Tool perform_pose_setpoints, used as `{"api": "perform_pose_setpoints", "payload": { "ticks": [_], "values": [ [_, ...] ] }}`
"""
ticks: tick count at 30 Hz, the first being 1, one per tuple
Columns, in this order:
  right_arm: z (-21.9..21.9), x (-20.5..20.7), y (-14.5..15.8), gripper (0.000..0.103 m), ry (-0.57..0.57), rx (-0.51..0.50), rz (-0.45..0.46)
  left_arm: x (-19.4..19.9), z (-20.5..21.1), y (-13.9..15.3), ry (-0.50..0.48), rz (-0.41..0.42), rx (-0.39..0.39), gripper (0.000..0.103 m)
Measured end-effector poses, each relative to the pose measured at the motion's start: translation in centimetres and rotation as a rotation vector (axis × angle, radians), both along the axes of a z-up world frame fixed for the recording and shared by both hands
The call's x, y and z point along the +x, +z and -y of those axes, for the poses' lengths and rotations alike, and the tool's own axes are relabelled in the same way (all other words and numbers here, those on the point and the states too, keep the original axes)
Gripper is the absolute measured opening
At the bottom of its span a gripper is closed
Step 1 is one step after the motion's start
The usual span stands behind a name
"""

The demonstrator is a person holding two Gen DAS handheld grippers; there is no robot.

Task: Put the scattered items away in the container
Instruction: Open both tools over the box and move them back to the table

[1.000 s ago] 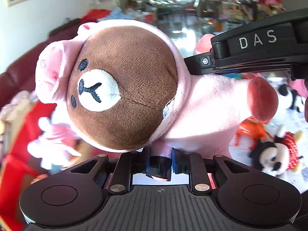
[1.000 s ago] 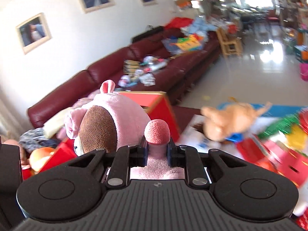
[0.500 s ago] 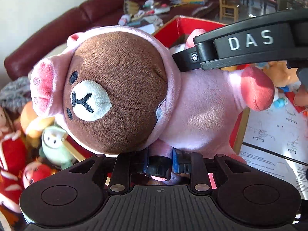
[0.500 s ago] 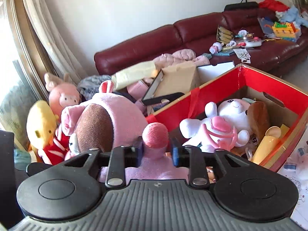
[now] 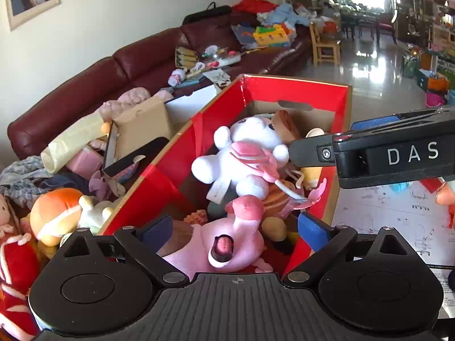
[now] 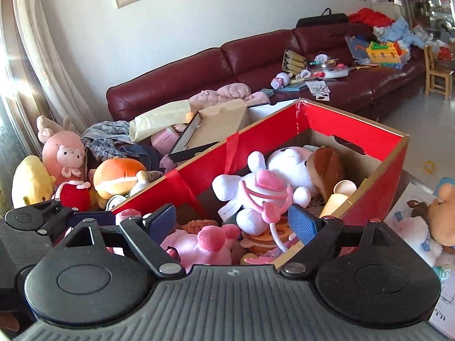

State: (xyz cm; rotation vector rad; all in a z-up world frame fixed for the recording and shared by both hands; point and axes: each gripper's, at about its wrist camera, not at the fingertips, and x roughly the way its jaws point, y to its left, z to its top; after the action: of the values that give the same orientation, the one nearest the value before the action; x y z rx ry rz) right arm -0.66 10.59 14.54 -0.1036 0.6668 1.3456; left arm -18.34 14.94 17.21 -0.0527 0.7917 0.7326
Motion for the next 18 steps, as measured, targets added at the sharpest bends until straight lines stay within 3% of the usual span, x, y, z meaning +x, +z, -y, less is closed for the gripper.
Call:
{"api": "perform_pose_setpoints", "payload": {
  "ticks": [4, 10, 18],
  "values": [
    [1.1, 0.4, 0.0, 0.089, -0.012, -0.004, 0.02, 3.5, -1.7, -2.0, -0.031, -0.017, -0.014, 0.1],
    [3.0, 1.6, -0.1, 0.09, -0.053, -0.007, 0.005, 5.3, -1.3, -2.4, -0.063, -0.013, -0.019, 0.1],
    [6.7, 4.0, -0.2, 0.091, -0.132, -0.03, 0.02, 7.4, 1.6, -2.9, -0.157, -0.018, -0.022, 0.1]
  ]
}}
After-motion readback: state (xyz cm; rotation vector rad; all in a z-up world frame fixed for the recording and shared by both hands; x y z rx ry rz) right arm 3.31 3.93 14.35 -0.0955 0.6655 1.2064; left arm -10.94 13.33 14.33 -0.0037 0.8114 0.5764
